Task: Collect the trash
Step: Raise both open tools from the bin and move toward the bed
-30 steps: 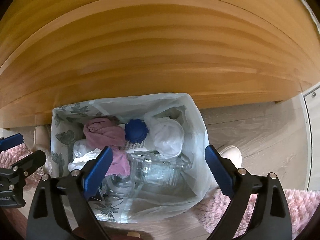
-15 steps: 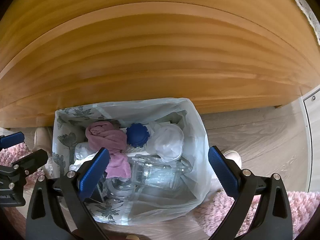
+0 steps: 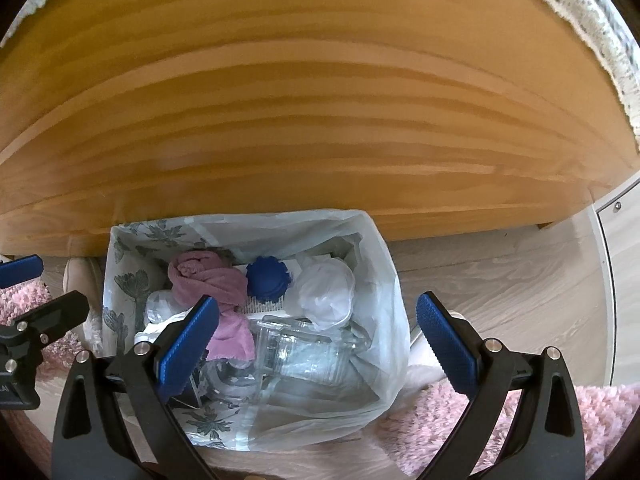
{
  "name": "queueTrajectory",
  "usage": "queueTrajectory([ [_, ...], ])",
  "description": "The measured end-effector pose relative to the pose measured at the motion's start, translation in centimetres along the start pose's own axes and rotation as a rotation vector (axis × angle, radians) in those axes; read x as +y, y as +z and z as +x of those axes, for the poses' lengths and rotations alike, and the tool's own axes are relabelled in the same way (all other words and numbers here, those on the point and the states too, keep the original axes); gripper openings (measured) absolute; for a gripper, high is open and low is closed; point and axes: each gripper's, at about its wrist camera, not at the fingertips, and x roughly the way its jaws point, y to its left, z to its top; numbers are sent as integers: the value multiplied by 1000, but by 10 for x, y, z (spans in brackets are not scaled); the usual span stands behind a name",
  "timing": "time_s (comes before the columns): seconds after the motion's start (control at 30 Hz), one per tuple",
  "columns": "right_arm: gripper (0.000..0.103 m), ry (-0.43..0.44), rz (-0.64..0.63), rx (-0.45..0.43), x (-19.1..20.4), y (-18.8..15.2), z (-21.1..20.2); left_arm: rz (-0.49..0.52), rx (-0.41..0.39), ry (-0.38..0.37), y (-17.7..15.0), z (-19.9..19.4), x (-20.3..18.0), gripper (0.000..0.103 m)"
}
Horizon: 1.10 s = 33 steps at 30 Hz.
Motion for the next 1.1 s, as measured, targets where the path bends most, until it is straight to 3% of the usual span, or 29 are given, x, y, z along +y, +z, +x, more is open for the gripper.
queueTrajectory([
  [0.7, 95, -2, 9, -155, -12, -1, -61, 47, -236, -30, -4, -72, -10, 95],
  [1.1, 95, 6, 42, -308, -27, 7, -109, 118, -374, -67, -3, -127, -25, 95],
])
